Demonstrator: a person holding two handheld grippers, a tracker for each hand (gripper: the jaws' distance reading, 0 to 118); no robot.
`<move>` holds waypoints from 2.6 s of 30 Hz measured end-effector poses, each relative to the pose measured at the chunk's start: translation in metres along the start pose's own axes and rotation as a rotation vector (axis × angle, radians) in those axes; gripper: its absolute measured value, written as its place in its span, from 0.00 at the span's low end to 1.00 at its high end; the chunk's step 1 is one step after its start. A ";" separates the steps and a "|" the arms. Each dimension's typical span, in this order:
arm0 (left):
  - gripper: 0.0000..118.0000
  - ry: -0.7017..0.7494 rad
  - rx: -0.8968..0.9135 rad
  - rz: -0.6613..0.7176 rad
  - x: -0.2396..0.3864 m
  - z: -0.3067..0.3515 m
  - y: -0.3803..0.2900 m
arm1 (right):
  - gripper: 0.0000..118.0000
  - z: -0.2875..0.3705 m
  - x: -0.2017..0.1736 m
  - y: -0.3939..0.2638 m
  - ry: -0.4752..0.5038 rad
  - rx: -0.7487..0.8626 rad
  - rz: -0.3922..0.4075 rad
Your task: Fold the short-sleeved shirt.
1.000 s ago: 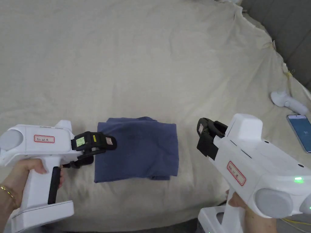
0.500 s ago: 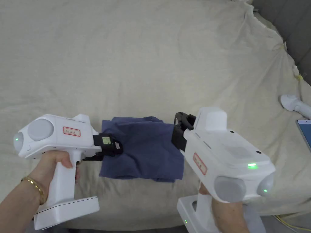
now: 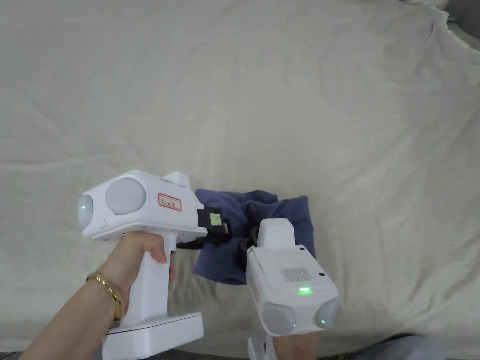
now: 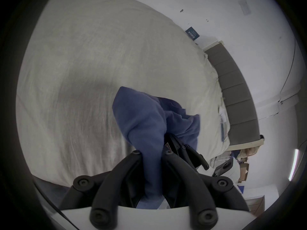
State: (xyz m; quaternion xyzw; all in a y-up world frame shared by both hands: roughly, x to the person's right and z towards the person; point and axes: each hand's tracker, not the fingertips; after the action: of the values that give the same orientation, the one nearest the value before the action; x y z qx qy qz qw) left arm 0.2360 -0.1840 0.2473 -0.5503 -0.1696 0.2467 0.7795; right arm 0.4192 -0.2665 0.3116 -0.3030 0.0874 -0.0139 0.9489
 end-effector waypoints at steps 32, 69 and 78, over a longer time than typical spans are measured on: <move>0.29 1.075 0.256 -0.064 -0.265 0.224 0.156 | 0.00 0.112 0.036 0.113 0.002 0.258 -0.096; 0.00 0.438 1.027 -0.494 0.046 0.133 -0.059 | 0.00 0.197 0.117 0.125 -0.058 0.392 0.035; 0.00 0.434 1.001 -0.487 0.049 0.123 -0.078 | 0.00 0.204 0.122 0.111 -0.106 0.398 0.030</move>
State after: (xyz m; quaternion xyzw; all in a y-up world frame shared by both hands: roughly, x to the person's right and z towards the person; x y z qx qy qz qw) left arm 0.2259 -0.0820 0.3620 -0.0989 0.0092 -0.0075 0.9950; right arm 0.5720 -0.0689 0.3922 -0.1086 0.0375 -0.0011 0.9934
